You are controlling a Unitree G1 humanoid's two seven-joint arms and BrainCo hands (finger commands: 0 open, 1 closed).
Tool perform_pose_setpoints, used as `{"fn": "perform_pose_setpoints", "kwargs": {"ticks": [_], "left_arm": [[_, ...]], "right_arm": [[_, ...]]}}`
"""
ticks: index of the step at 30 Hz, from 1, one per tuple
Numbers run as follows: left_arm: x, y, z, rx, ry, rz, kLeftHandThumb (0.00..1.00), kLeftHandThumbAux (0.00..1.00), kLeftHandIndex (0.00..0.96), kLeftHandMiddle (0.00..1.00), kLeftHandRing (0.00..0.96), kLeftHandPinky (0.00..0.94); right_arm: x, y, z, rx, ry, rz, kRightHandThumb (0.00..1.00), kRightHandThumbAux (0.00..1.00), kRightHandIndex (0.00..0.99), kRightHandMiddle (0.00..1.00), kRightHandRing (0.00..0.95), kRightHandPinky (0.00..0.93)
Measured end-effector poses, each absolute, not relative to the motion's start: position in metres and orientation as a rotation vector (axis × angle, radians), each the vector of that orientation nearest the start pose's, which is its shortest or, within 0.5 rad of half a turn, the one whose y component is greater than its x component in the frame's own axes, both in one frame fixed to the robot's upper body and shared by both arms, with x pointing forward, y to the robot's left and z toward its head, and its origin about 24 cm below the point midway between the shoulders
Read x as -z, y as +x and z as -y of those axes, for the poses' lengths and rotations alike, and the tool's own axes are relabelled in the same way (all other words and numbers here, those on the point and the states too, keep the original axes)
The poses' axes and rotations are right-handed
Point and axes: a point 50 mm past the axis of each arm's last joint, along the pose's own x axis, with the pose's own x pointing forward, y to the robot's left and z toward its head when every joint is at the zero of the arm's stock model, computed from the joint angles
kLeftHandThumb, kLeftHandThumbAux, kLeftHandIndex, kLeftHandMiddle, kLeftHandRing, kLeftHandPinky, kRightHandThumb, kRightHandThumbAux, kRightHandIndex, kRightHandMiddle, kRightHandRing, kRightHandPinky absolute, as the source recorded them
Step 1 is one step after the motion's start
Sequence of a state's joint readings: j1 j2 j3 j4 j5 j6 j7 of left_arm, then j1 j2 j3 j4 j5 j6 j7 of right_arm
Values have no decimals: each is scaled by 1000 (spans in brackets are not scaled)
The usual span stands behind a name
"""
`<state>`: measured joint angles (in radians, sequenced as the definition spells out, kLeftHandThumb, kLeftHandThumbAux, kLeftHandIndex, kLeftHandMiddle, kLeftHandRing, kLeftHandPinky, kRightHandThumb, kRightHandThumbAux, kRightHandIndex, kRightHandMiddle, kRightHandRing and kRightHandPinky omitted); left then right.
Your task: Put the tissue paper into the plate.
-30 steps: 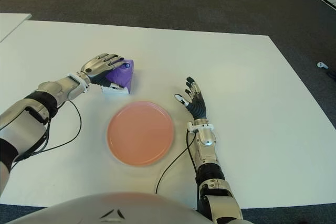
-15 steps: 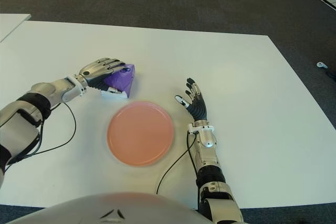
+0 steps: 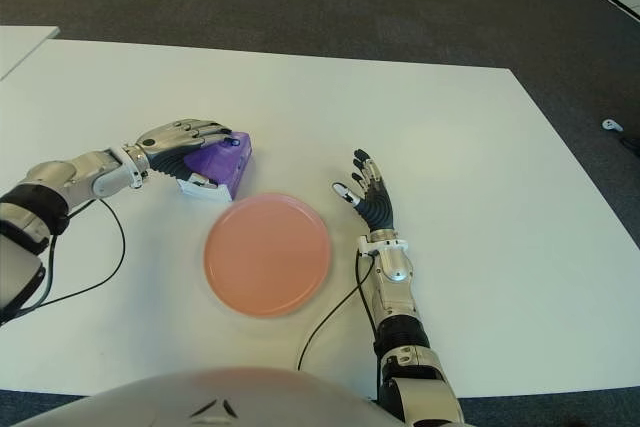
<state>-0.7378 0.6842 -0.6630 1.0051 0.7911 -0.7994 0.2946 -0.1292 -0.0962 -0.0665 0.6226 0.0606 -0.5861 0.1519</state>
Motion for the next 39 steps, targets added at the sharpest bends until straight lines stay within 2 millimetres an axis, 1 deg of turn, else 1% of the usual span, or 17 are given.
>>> {"fn": "perform_pose_setpoints", "kwargs": {"ticks": [10,20,26,39], "left_arm": [[-62,325,-207,702,1442,370,71,332,0,0,0,0],[-61,328,-209,669,1465,336,74,320,0,0,0,0],[-57,330,-211,651,1476,299,83,313,0,0,0,0],[-55,330,-210,639,1467,290,85,320,0,0,0,0]], "right_arm": [[8,257,177,-85,-45,91,0,620,0,0,0,0],[8,257,178,-81,-47,91,0,607,0,0,0,0],[8,257,178,-79,-48,91,0,611,0,0,0,0],[7,253,179,-69,-48,92,0,622,0,0,0,0]]}}
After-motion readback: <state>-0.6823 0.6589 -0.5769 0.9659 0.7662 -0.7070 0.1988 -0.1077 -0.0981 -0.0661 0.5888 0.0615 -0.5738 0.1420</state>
